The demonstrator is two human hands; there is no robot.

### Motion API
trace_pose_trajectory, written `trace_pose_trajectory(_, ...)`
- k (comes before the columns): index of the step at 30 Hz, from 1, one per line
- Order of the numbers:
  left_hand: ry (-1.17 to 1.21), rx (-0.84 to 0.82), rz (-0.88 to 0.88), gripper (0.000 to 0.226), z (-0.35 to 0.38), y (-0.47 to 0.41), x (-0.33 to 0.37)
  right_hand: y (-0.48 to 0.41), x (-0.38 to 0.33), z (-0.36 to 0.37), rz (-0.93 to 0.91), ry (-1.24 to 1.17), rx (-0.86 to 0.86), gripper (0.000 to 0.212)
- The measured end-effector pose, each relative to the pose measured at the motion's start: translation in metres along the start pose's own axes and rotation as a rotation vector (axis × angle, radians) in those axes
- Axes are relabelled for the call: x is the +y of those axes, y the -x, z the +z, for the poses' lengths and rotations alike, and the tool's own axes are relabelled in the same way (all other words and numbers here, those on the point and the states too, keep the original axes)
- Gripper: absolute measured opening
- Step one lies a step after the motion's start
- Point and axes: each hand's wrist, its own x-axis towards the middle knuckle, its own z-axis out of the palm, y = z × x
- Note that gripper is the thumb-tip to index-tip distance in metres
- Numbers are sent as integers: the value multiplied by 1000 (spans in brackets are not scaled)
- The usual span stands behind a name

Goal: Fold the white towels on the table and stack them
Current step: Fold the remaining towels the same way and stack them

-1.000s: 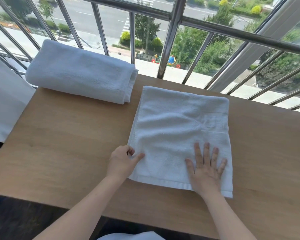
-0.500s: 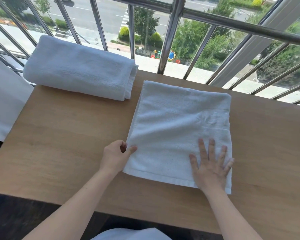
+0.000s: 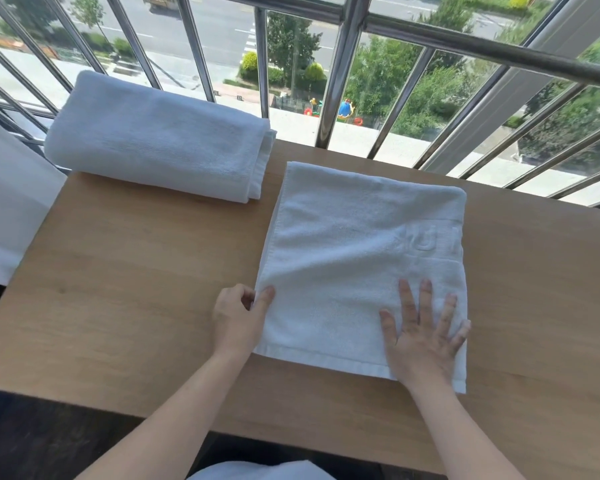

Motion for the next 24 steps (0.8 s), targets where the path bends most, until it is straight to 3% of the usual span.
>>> trace_pose_trajectory(4,-33,58,101,36,-6,-2,6,0,-2,3,16,2,18,66)
trace_pose_trajectory(8,-281,166,499,46,16,3,30,-3,-3,2,30,25,-2,65)
trace_pose_trajectory(13,-570,-247,1075,56,66,18,46,-14,-5,-17,6,-26,158,54)
trace_pose_trajectory(15,-741,-430,1214,60,81,14,45,-15,-9,-13,16,-79,174,58)
trace_pose_trajectory(17,-824,-493,1265,62,94,1,51,-15,-12,-2,20,-114,179,63)
trace_pose_trajectory(24,-987,-472,1282,58,120,-74,106,-18,-12,10,19,-167,261,68)
